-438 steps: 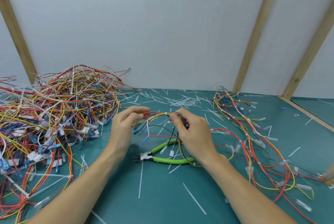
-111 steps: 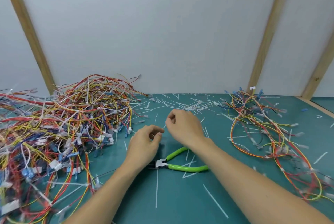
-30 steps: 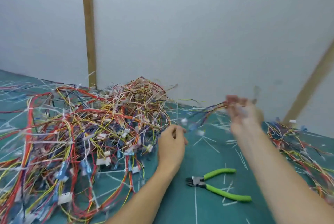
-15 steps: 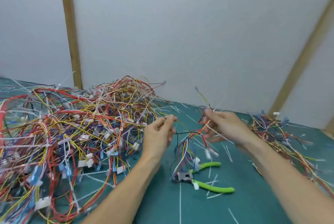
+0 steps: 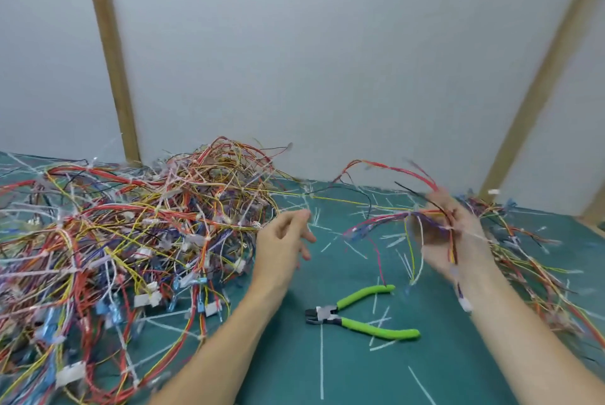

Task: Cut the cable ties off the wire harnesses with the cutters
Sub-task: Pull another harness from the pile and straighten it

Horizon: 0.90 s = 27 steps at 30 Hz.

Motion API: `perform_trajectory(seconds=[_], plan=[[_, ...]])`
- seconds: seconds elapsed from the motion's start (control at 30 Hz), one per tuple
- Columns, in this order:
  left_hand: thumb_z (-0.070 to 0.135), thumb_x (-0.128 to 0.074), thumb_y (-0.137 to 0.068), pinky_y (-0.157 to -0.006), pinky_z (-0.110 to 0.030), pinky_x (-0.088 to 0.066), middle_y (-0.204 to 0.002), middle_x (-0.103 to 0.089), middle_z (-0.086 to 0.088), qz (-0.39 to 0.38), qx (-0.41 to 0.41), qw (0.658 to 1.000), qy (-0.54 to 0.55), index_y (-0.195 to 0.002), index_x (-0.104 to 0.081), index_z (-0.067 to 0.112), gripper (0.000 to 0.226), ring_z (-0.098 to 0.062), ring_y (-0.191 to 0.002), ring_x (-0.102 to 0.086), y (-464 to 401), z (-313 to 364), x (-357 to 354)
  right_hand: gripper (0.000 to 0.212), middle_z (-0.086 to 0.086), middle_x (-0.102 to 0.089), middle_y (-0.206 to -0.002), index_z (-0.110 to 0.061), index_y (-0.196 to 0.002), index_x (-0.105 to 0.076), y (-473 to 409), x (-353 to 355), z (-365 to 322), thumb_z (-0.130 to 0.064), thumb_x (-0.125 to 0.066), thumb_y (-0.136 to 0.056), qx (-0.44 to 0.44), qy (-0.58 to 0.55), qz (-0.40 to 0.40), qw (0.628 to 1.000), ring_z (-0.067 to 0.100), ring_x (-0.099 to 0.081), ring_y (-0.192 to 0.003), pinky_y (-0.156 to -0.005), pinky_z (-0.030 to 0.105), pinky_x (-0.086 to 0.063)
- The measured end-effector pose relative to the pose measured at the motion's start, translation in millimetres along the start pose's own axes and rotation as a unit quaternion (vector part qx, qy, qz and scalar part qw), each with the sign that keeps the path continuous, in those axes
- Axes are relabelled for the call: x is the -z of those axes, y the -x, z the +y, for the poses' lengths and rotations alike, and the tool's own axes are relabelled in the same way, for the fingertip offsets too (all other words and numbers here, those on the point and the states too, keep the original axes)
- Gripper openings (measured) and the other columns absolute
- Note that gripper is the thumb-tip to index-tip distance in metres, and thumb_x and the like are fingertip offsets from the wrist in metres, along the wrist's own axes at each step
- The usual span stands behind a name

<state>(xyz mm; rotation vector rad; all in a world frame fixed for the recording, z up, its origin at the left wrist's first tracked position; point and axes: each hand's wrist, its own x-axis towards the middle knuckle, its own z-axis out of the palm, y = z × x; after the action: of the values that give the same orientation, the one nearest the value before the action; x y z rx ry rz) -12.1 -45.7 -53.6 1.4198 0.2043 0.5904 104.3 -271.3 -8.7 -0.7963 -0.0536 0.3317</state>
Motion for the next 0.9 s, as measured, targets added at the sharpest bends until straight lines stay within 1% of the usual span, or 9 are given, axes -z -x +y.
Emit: perform_trajectory(seconds=[0.13,0.23,0.33,0.47,0.6,0.7,0.77,0.87,0.9], plan=[[0.038,-0.056,-0.1,-0.041,-0.022,-0.035,-0.073,-0.068,-0.003,-0.049,0.047,0.996,0.055,-0.109,-0.07,0.015,0.028,-0.012,-0.046,-0.05,-4.2,2.6,0.7,0.044,-0.007,-0.023,-0.044,-0.023,-0.058,-0.044,4.6,4.1,3.9,-0.033,-0.046,-0.101,-0.066,0.004,-0.085,0.994,0.008,-0.025,-0.034,-0.037,0.015,-0.04],[0.032,-0.058,-0.1,-0.043,-0.021,-0.037,-0.075,-0.069,0.001,-0.114,0.066,0.991,0.033,-0.104,-0.075,0.016,0.024,-0.01,-0.051,-0.051,0.6,0.0,-3.7,0.046,-0.007,-0.026,-0.044,-0.023,-0.059,-0.05,11.9,4.1,18.6,-0.04,-0.049,-0.101,-0.097,0.251,-0.099,0.958,0.01,-0.027,-0.037,-0.041,0.025,-0.05],[0.023,-0.06,-0.1,-0.045,-0.02,-0.038,-0.079,-0.072,0.004,-0.099,0.06,0.993,0.003,-0.094,-0.076,0.012,0.021,-0.009,-0.055,-0.055,4.2,-2.6,-5.9,0.044,-0.002,-0.058,-0.049,-0.012,-0.078,-0.064,19.9,2.4,20.0,-0.044,-0.051,-0.105,-0.053,0.52,0.018,0.852,0.013,-0.055,-0.043,-0.052,0.027,-0.055],[0.021,-0.061,-0.099,-0.046,-0.02,-0.04,-0.079,-0.075,0.003,-0.085,0.041,0.996,-0.006,-0.091,-0.074,0.013,0.017,-0.01,-0.056,-0.06,4.8,0.0,-5.8,0.052,-0.002,-0.078,-0.073,-0.019,-0.086,-0.073,32.5,-0.1,-13.6,-0.061,-0.047,-0.101,0.064,0.69,0.129,0.709,0.024,-0.076,-0.078,-0.089,0.043,-0.056],[0.023,-0.059,-0.101,-0.049,-0.019,-0.045,-0.078,-0.074,0.001,-0.072,0.003,0.997,-0.027,-0.091,-0.069,0.006,0.022,-0.011,-0.063,-0.068,4.7,-1.6,-8.2,0.054,-0.01,-0.063,-0.059,-0.022,-0.065,-0.064,51.3,-21.1,-21.3,-0.067,-0.044,-0.088,0.323,0.755,0.224,0.526,0.03,-0.062,-0.069,-0.057,0.027,-0.038],[0.022,-0.057,-0.102,-0.057,-0.022,-0.052,-0.077,-0.074,0.002,-0.085,-0.012,0.996,-0.03,-0.087,-0.066,0.011,0.021,-0.014,-0.072,-0.073,4.9,-2.4,-8.8,0.034,-0.018,-0.065,-0.069,-0.028,-0.086,-0.064,63.1,-50.9,-2.4,-0.061,-0.059,-0.085,0.457,0.703,0.095,0.537,0.014,-0.061,-0.067,-0.062,0.028,-0.043],[0.021,-0.056,-0.102,-0.059,-0.025,-0.054,-0.077,-0.074,0.001,-0.099,-0.019,0.995,-0.023,-0.088,-0.066,0.01,0.02,-0.017,-0.072,-0.074,5.9,-1.7,-8.9,0.034,-0.022,-0.071,-0.09,-0.035,-0.108,-0.067,63.2,-61.3,15.5,-0.06,-0.066,-0.085,0.33,0.741,-0.082,0.578,0.002,-0.067,-0.087,-0.08,0.029,-0.052],[0.019,-0.058,-0.101,-0.057,-0.024,-0.05,-0.076,-0.072,0.001,-0.096,-0.043,0.994,-0.018,-0.092,-0.069,0.004,0.02,-0.015,-0.068,-0.069,5.9,0.3,-6.8,0.026,-0.015,-0.069,-0.091,-0.034,-0.107,-0.067,49.7,-54.0,38.6,-0.052,-0.071,-0.089,0.146,0.858,-0.159,0.465,0.012,-0.062,-0.089,-0.078,0.032,-0.048],[0.019,-0.059,-0.101,-0.057,-0.023,-0.049,-0.076,-0.071,0.001,-0.086,-0.055,0.994,-0.026,-0.093,-0.07,0.003,0.02,-0.013,-0.068,-0.067,5.1,1.1,-6.3,0.015,-0.01,-0.07,-0.082,-0.029,-0.094,-0.068,45.3,-50.4,40.7,-0.044,-0.072,-0.092,0.147,0.84,-0.159,0.498,0.017,-0.061,-0.082,-0.073,0.034,-0.048]])
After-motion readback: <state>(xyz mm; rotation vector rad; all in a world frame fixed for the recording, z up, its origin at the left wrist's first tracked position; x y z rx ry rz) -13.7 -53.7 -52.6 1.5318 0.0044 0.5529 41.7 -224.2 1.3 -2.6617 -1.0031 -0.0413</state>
